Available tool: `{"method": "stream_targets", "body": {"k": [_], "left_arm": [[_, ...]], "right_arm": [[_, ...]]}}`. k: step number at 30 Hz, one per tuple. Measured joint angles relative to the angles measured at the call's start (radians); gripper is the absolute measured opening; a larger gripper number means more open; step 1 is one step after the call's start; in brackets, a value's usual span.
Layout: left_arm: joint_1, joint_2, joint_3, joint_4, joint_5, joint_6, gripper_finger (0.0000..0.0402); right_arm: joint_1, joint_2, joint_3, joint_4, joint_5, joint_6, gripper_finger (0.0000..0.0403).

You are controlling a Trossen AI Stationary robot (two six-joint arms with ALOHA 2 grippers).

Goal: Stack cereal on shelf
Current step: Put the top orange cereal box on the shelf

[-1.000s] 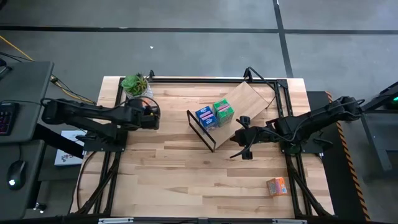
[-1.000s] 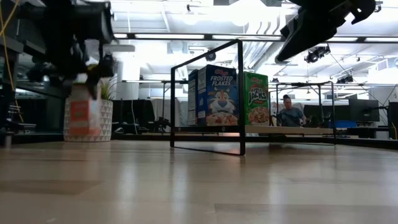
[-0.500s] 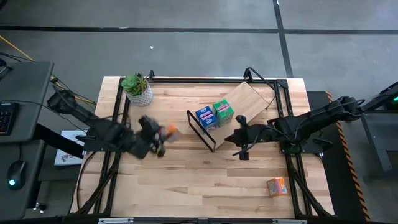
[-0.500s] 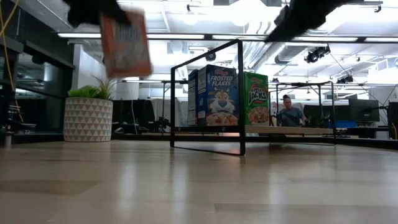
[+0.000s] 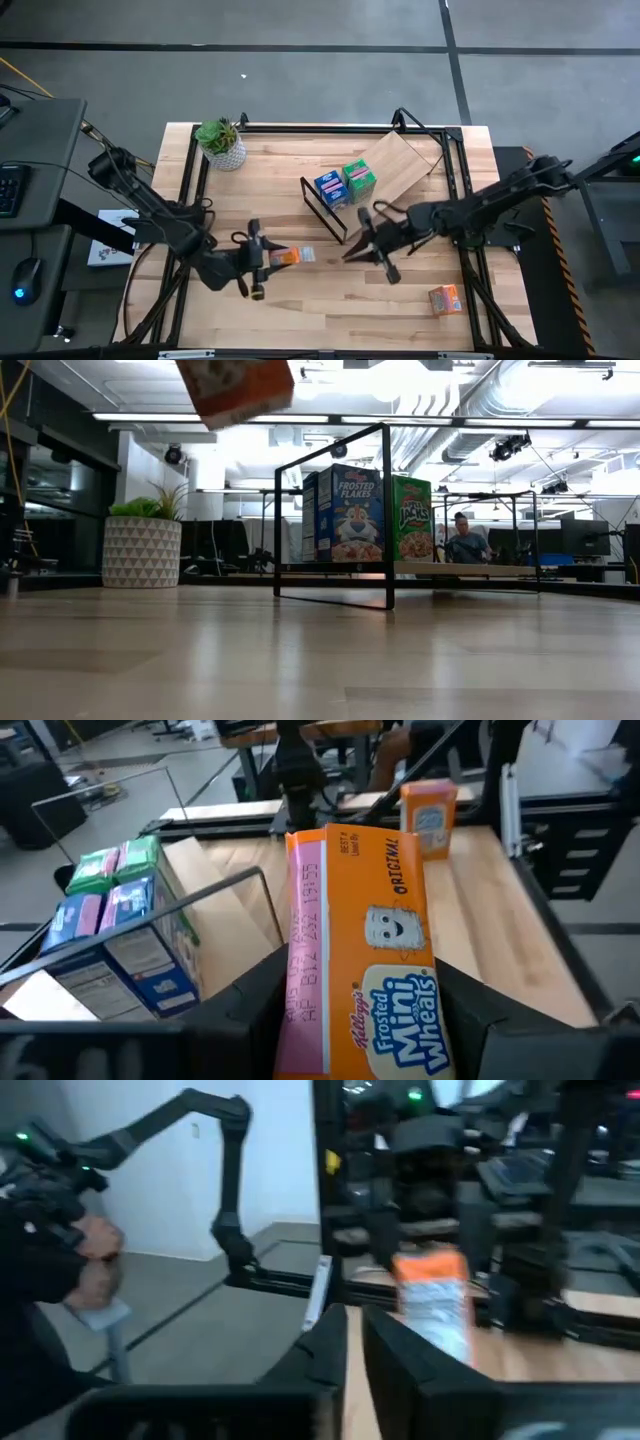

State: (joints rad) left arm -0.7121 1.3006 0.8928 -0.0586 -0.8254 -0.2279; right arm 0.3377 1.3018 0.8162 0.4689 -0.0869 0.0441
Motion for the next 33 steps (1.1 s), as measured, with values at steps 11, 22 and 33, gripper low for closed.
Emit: {"method": "stream_targets", "body": {"k": [11,22,33], "left_arm": [[0.006,0.007,0.051,0.015,-0.031,-0.004,0.0161],[-0.019,0.006,0.053,0.011,-0.042,-0.004,0.0161],[-0.041,0.007,0.054,0.053,-0.037,0.068,0.0161]], "right_arm": [[0.064,0.206,0.135,-0.07,0.166,-0.093,0.0234],[0.085,0.408,0.57,-0.655,0.443,-0.199,0.0307],[0.076,0.422,0.624,-0.696,0.513,-0.124,0.0307]]}}
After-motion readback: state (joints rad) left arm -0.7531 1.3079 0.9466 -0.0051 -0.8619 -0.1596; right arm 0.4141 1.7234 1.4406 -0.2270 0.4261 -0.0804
